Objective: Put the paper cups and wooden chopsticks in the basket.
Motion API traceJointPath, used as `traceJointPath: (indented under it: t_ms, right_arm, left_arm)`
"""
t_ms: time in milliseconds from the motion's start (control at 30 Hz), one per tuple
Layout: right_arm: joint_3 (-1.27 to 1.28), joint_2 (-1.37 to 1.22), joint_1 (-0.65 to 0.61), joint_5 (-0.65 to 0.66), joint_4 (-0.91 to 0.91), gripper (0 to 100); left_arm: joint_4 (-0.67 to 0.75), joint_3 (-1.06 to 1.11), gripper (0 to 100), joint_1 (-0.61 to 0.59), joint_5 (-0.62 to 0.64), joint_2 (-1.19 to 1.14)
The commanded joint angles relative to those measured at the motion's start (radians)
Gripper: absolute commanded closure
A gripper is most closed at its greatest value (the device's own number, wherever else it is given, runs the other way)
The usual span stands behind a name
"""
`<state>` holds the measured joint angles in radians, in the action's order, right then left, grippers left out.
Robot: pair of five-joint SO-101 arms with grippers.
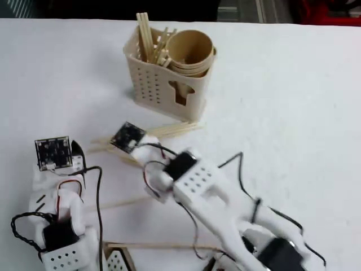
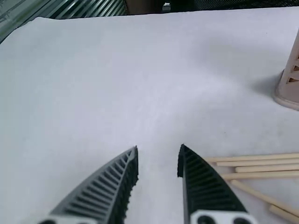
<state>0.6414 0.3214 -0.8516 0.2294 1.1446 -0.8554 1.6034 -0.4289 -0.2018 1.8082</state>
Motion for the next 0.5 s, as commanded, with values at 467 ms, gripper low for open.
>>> traceJointPath:
  t_ms: [467]
  right_arm:
    - [-0.396, -0.545, 0.033, 0.012, -0.053, 80.8]
  left_arm:
    - [0.021, -0.008, 85, -0.001, 0.006, 0.015]
